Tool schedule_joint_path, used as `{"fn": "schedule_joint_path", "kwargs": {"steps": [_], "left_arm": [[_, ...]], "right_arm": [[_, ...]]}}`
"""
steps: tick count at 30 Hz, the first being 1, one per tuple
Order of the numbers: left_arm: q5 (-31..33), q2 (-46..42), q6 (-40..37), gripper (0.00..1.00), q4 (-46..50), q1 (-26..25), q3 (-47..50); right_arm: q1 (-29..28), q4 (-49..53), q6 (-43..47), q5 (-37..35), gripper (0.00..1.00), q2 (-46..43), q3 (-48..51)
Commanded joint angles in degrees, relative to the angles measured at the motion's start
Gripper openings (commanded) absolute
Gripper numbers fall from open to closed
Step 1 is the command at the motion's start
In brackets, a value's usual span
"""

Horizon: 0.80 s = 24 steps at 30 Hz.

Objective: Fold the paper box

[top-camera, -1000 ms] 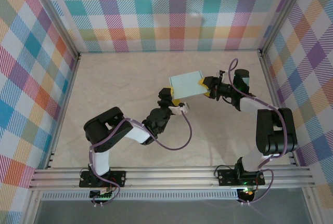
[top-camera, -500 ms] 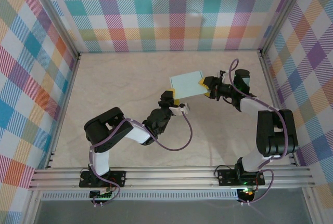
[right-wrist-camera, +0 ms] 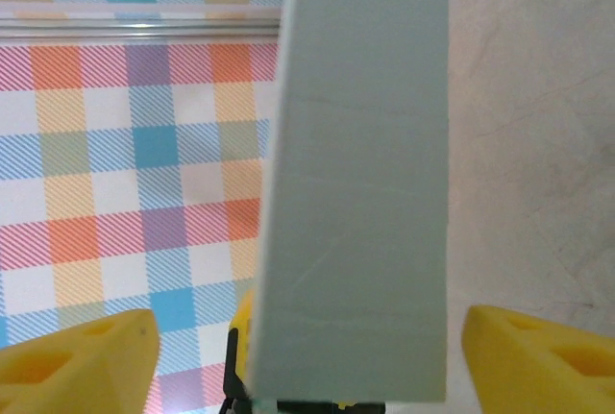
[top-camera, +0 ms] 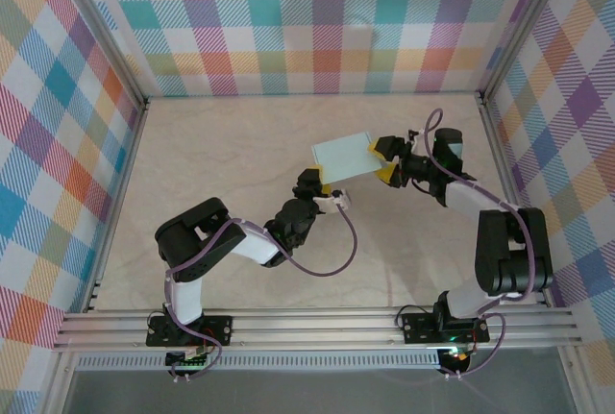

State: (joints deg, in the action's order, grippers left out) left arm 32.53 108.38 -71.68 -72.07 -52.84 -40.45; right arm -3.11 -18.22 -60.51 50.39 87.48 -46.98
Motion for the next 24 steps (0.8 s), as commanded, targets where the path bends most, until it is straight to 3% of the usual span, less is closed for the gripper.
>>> {"fn": "schedule_joint_path", "kwargs": {"steps": [1, 7, 15, 22, 24], "left_arm": [[0.38, -2.1, 4.87, 0.35, 3.41, -0.01, -1.58], [-6.25, -8.92, 20.55, 0.35, 25.43, 2.07, -3.67], [-28.65, -18.64, 34.16, 0.38, 59.92, 6.87, -8.35], [-38.56, -20.12, 39.5, 0.38, 72.77, 10.75, -9.43], [-43.91, -19.93, 40.13, 0.38, 77.1, 12.11, -10.63]], "right_arm": [[1.6, 4.27, 6.1, -4.41, 0.88, -4.34, 0.67], [3.03, 17.67, 21.77, -14.85, 0.91, -13.76, 0.26], [2.86, 35.91, 49.42, -22.64, 0.84, -24.46, -3.03], [0.56, 39.52, 61.3, -20.59, 0.81, -30.1, -2.17], [-1.54, 41.52, 65.44, -20.68, 0.81, -29.71, -3.37]]}}
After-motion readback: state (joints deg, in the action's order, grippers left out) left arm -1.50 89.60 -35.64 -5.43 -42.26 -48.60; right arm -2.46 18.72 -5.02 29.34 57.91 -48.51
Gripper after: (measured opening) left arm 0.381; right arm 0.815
